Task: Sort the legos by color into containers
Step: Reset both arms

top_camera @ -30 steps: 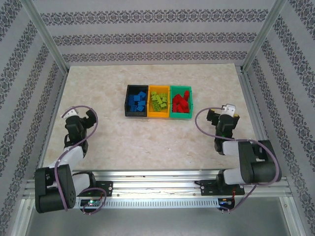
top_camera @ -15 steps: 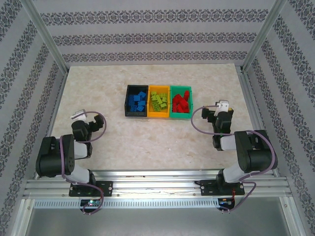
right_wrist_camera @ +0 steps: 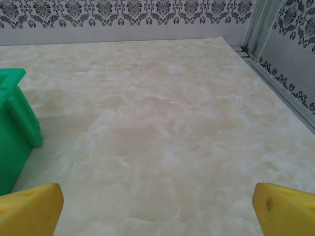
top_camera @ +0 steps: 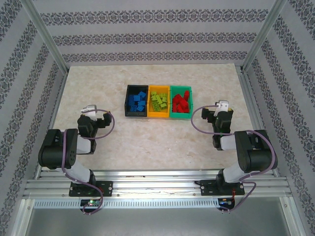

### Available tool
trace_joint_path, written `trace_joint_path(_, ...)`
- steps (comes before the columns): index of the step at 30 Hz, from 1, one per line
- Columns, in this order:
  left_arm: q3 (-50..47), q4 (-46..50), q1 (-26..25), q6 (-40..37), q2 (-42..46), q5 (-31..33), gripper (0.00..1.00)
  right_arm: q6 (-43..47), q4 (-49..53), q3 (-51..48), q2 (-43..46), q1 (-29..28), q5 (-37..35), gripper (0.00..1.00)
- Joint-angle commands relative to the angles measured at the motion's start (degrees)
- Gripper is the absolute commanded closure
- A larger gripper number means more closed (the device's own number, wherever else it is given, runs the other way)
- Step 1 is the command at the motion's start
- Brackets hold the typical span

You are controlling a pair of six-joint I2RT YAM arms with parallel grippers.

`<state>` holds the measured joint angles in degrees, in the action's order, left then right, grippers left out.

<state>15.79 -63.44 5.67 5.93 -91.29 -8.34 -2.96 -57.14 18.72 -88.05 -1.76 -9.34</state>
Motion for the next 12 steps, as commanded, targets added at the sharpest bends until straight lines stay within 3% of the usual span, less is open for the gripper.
trace_joint_path(1, 1.17, -1.49, -0.21, -1.47, -0.40, 0.69, 0.00, 0.73, -0.34, 0.62, -0.10, -0.61, 0.68, 0.02)
trace_joint_path(5, 1.17, -1.25, -0.15, -1.45, -0.23, 0.69, 0.00, 2.45, -0.05, 0.62, 0.02, -0.70, 5.76, 0.02)
trace_joint_path(12, 1.17, -1.07, -0.14, -1.44, -0.14, 0.60, 0.01, 2.35, 0.28, 0.62, 0.01, -0.22, 7.02, 0.02)
